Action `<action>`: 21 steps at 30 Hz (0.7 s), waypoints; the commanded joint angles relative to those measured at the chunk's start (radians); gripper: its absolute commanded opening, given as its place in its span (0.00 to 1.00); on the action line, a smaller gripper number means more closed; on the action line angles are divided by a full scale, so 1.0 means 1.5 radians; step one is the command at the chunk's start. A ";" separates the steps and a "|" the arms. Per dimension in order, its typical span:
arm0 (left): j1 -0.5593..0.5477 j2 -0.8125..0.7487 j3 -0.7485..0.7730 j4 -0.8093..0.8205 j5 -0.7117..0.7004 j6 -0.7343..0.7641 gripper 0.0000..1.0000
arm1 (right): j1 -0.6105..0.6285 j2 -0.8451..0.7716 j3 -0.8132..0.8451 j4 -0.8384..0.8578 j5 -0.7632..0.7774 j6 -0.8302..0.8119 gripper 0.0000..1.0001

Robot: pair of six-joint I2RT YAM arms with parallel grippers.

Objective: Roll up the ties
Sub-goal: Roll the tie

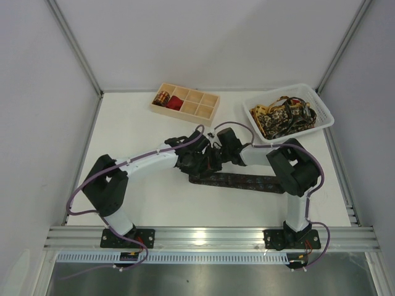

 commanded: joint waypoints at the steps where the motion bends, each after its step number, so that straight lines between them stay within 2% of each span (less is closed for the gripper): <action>1: -0.012 -0.023 0.052 0.041 0.045 0.025 0.03 | 0.011 0.011 0.022 0.023 -0.004 0.019 0.00; 10: -0.014 -0.017 0.043 0.038 0.091 0.065 0.01 | 0.006 -0.061 -0.048 -0.011 0.022 0.016 0.00; 21: -0.032 -0.012 0.058 0.019 0.071 0.069 0.01 | 0.006 -0.080 -0.095 0.003 0.031 0.026 0.00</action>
